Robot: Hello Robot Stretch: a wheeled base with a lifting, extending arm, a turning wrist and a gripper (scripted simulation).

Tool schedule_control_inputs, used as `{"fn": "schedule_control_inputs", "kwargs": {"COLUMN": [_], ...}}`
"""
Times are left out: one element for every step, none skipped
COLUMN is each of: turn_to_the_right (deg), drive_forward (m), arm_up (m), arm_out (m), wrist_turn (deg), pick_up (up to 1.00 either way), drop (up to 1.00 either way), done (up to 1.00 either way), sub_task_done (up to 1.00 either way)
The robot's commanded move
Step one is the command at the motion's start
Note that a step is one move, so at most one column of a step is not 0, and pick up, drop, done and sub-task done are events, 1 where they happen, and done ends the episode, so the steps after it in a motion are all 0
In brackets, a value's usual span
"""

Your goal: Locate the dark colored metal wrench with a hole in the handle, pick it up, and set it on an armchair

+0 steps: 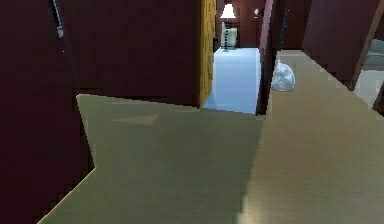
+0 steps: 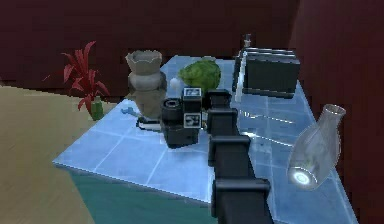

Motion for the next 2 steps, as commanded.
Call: {"fn": "schedule_control_inputs", "kwargs": {"turn_to_the_right": [0.0,0.0], "drive_forward": [0.0,0.0], "arm_up": [0.04,0.0], "arm_out": [0.0,0.0], "wrist_turn": [0.0,-45.0], "pick_up": [0.0,0.0], "drop": [0.0,0.0], "done": [0.0,0.0], "sub_task_done": [0.0,0.0]}}
